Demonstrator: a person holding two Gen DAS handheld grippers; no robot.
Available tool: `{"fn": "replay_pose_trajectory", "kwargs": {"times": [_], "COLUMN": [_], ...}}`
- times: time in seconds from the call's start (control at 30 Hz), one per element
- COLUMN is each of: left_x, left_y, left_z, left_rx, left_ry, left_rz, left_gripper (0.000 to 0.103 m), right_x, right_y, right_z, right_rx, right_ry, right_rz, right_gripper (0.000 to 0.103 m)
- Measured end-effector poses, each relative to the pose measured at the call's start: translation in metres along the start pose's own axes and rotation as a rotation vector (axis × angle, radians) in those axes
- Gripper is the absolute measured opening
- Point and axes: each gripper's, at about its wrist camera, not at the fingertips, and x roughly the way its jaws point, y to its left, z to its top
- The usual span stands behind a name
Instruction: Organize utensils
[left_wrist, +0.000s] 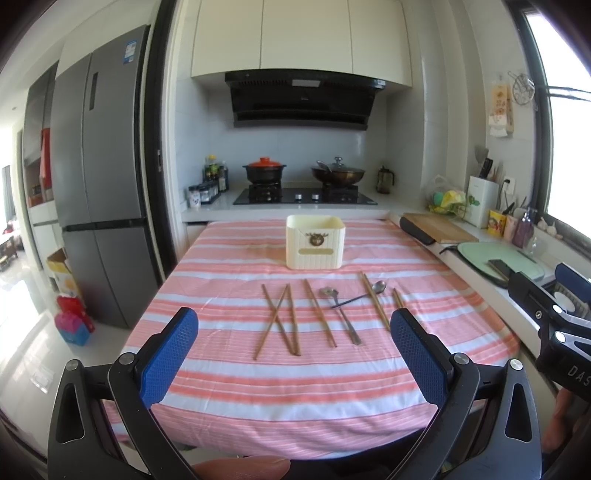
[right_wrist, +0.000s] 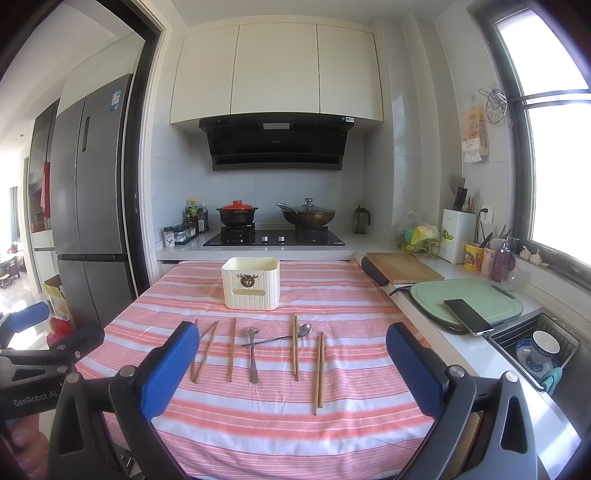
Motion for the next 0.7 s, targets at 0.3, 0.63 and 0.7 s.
{"fn": "replay_pose_trajectory", "kwargs": {"times": [0.3, 0.63, 0.7], "left_x": [0.0022, 0.0060, 0.0066], "left_y": [0.0004, 0.0015, 0.0020], "left_z": [0.0023, 0.0030, 0.0018], "left_rx": [0.002, 0.001, 0.002], "left_ry": [0.006, 0.014, 0.016], "left_rz": [-0.001, -0.003, -0.005], "left_gripper": [0.103, 0.103, 0.103], "right_x": [0.0024, 0.0036, 0.0039], "right_y": [-0.0002, -0.0003, -0.0007], "right_z": [0.0014, 0.0005, 0.0007], "right_rx": [0.001, -0.001, 0.000], "right_ry": [0.003, 0.008, 0.010], "right_rz": [-0.002, -0.003, -0.004], "right_gripper": [0.103, 0.103, 0.103]}}
